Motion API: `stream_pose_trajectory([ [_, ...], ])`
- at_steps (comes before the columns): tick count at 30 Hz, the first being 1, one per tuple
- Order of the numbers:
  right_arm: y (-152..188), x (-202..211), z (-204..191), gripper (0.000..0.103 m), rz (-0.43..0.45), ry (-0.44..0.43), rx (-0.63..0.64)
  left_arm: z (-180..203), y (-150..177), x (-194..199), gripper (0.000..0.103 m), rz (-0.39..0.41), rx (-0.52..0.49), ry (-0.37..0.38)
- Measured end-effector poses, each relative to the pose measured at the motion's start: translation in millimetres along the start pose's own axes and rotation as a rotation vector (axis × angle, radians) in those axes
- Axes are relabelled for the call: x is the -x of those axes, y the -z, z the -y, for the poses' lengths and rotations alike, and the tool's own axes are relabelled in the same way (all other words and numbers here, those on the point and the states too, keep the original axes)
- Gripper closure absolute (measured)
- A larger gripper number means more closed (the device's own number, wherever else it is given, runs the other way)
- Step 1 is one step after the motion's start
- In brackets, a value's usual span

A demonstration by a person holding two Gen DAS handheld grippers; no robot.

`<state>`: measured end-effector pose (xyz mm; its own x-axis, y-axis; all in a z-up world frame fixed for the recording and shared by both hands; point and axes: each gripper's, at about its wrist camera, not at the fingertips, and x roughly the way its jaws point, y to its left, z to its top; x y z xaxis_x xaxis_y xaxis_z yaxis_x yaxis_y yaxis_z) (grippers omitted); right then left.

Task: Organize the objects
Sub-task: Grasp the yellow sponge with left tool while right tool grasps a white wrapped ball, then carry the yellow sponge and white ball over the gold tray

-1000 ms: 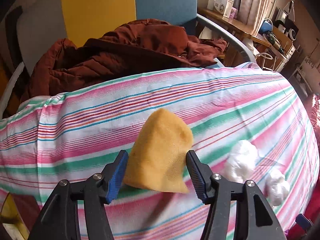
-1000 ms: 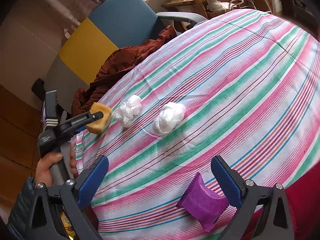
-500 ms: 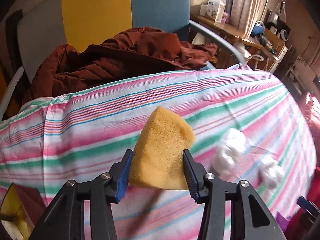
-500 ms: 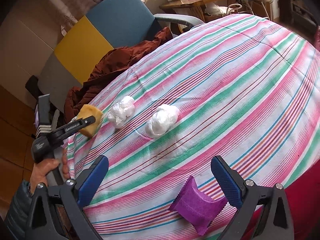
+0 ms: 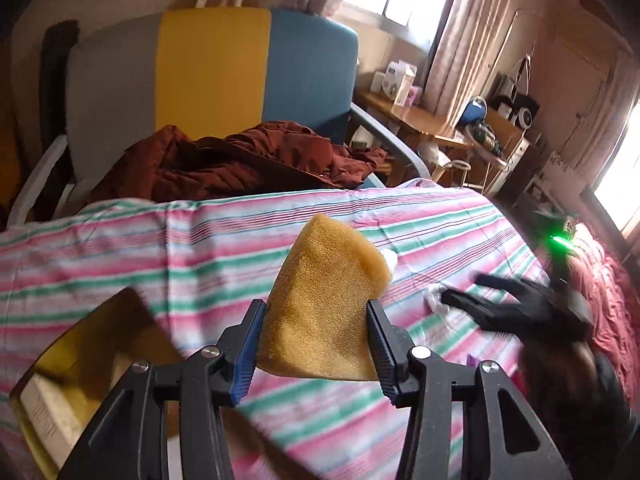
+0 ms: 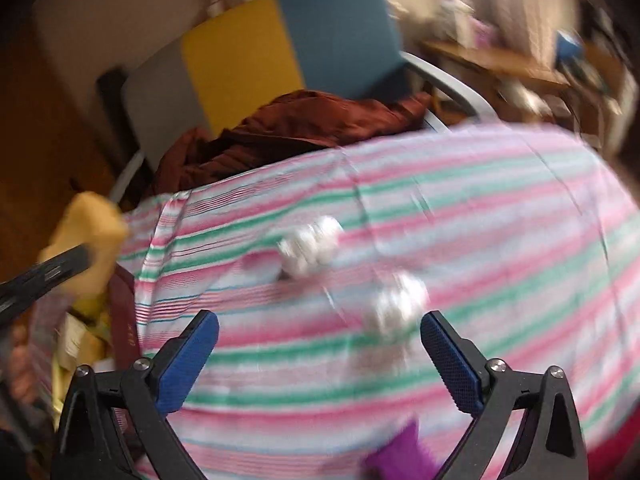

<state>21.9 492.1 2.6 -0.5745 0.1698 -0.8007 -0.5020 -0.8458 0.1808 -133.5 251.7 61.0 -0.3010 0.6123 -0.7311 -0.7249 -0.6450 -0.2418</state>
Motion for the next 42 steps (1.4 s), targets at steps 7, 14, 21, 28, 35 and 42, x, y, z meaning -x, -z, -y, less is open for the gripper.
stream_pose_trajectory([
  [7, -30.3, -87.5, -10.2, 0.015, -0.18, 0.035, 0.128, -45.4, 38.7, 44.3, 0.053, 0.037, 0.094, -0.048],
  [14, -44.7, -135.3, -7.7, 0.044, -0.238, 0.034, 0.084, -79.3, 82.3, 48.7, 0.053, 0.005, 0.198, -0.112],
  [21, -28.9, -114.2, -19.2, 0.065, -0.19, 0.044, 0.125, -95.0, 109.2, 55.0, 0.053, 0.003, 0.277, -0.131],
  [28, -8.5, -63.6, -45.4, 0.065, -0.104, -0.006, 0.18, -99.2, 118.8, 76.8, 0.053, 0.053, 0.299, -0.138],
  [35, 19.4, -19.4, -101.8, 0.065, -0.044, -0.144, 0.239, -118.2, 133.2, 109.9, 0.053, 0.112, 0.361, -0.174],
  [42, 50.1, 2.4, -175.2, 0.065, -0.017, -0.295, 0.304, -140.5, 159.7, 139.5, 0.053, 0.151, 0.429, -0.222],
])
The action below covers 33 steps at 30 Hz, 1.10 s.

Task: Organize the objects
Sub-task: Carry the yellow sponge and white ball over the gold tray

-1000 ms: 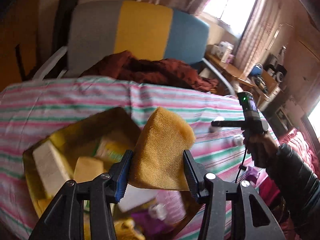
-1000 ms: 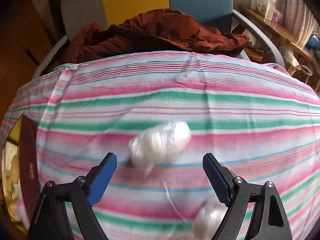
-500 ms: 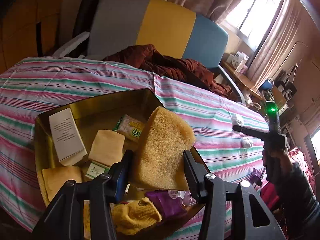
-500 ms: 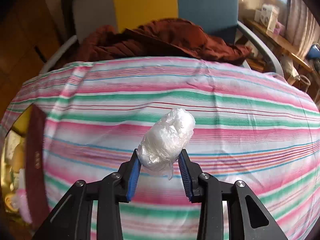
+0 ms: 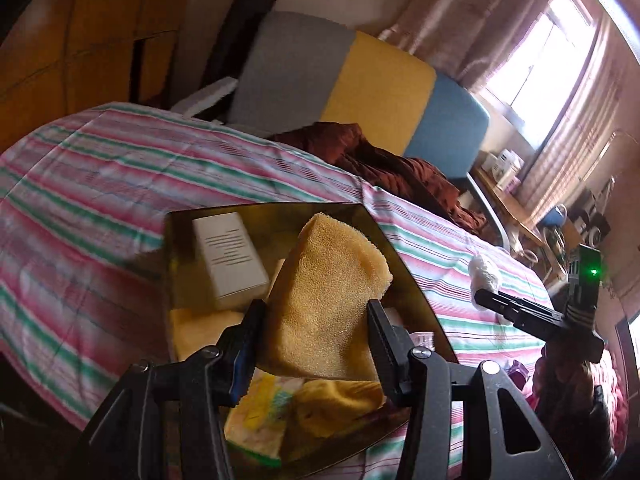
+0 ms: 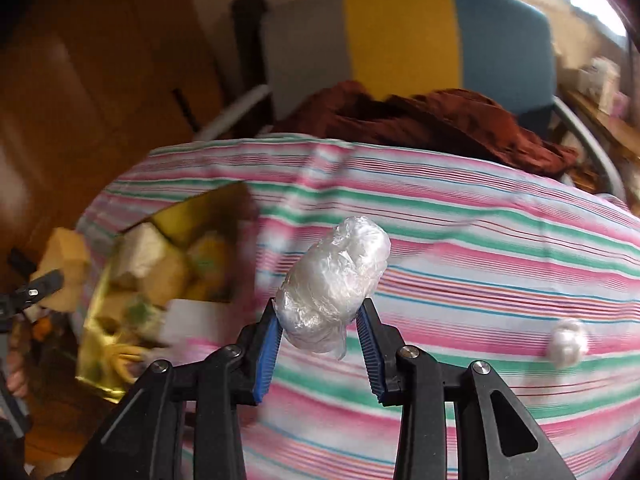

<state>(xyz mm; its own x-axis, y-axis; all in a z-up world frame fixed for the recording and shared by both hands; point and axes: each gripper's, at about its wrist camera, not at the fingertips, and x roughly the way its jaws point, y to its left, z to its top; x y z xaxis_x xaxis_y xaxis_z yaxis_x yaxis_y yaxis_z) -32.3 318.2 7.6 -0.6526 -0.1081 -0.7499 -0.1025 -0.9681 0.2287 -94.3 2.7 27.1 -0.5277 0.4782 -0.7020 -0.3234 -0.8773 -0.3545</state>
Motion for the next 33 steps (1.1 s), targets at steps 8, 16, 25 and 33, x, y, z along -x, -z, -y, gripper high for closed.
stream_pose_trajectory([
  [8, -10.9, -30.4, -66.1, 0.065, -0.018, -0.076, 0.055, -30.7, 16.2, 7.4, 0.053, -0.001, 0.062, 0.001],
  [16, -47.8, -67.4, -100.7, 0.062, -0.052, -0.107, 0.048, -28.5, 35.1, -6.8, 0.051, -0.05, 0.029, 0.014],
  [25, -65.2, -88.3, -123.0, 0.04, -0.055, -0.181, -0.011, -27.3, 41.8, -21.4, 0.045, -0.086, 0.035, -0.001],
  [33, -37.8, -77.3, -114.8, 0.033, -0.073, -0.135, -0.009, -32.7, 46.0, -11.0, 0.043, -0.083, 0.036, -0.072],
])
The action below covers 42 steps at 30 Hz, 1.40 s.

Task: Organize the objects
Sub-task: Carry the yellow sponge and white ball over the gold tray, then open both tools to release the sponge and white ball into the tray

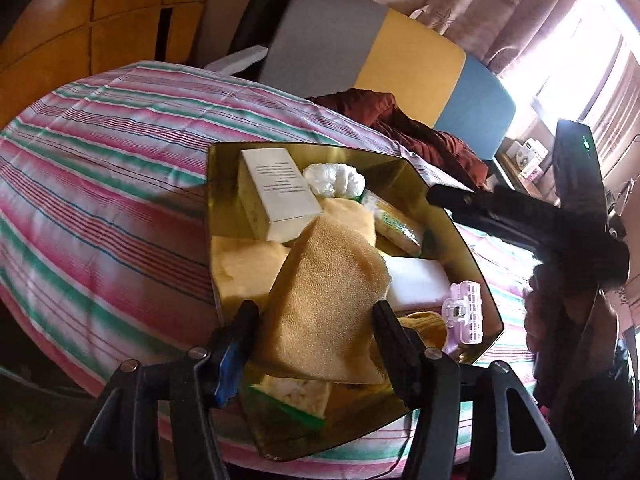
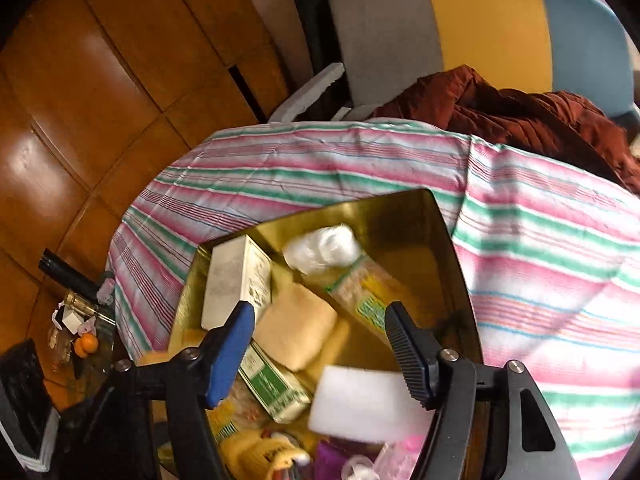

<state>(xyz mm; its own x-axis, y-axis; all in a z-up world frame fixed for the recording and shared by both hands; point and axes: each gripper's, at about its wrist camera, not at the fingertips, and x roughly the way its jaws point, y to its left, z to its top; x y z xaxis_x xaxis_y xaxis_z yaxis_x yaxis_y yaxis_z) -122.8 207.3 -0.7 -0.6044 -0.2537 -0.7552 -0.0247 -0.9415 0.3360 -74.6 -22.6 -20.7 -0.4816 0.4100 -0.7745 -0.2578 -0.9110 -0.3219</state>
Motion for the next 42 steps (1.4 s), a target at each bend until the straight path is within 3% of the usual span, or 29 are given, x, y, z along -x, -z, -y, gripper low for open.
stream_pose_trajectory([
  [5, 17.1, 10.4, 0.9, 0.03, 0.013, 0.021, 0.007, -6.2, 7.7, 11.4, 0.037, 0.008, -0.026, -0.034],
  [11, 32.3, 24.3, -6.8, 0.027, 0.036, 0.031, 0.024, -14.6, 13.1, 16.0, 0.036, 0.021, 0.017, -0.011],
  [17, 48.4, 39.2, -14.3, 0.022, 0.063, 0.031, 0.035, -20.3, 10.4, 29.9, 0.038, 0.095, 0.022, -0.139],
  [20, 57.7, 41.4, -18.7, 0.02, 0.067, 0.038, 0.042, -9.2, 10.1, 38.0, 0.038, 0.158, -0.032, -0.217],
  [29, 77.4, 49.7, -27.2, 0.014, 0.108, 0.13, 0.084, 22.8, 13.1, 49.5, 0.038, 0.238, -0.132, -0.277],
  [42, 89.8, 68.3, -27.8, 0.005, 0.164, 0.212, 0.109, 49.1, 27.3, 51.4, 0.037, 0.251, -0.209, -0.303],
])
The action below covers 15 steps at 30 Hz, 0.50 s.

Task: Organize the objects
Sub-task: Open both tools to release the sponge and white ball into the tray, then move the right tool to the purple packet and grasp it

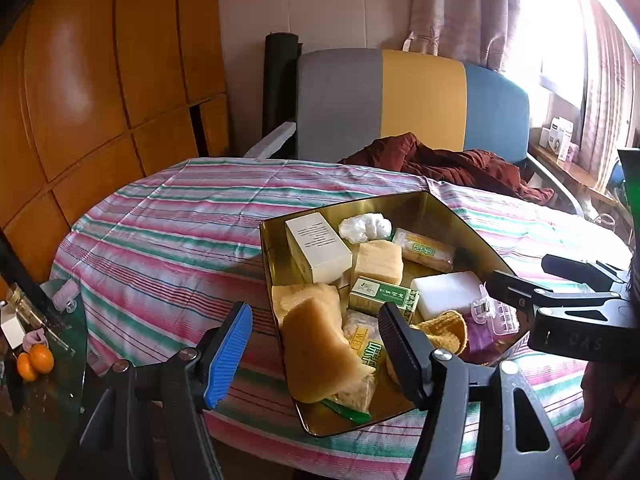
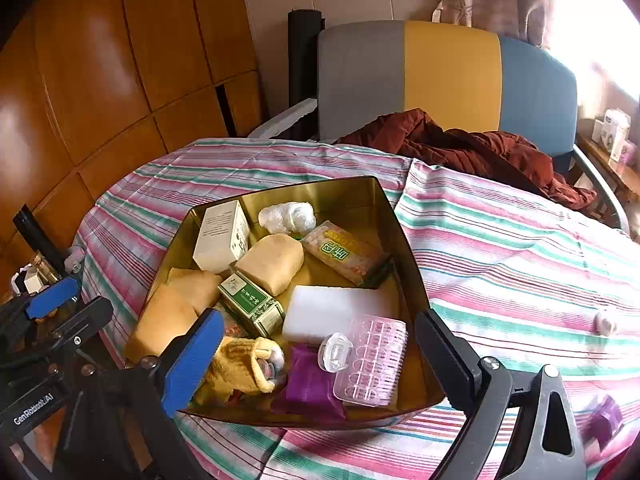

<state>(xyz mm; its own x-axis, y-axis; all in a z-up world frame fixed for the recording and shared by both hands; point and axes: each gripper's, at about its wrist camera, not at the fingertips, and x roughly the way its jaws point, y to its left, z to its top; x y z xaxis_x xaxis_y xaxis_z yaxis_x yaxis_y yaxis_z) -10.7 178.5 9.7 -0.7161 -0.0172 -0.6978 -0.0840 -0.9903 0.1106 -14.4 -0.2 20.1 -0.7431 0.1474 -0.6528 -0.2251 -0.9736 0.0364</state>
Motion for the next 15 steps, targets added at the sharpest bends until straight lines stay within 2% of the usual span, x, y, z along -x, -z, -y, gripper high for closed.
stream_pose_trajectory([
  [15, 7.4, 13.1, 10.5, 0.005, 0.028, 0.063, 0.006, 16.1, -0.4, 4.9, 0.036, 0.014, -0.053, 0.017],
])
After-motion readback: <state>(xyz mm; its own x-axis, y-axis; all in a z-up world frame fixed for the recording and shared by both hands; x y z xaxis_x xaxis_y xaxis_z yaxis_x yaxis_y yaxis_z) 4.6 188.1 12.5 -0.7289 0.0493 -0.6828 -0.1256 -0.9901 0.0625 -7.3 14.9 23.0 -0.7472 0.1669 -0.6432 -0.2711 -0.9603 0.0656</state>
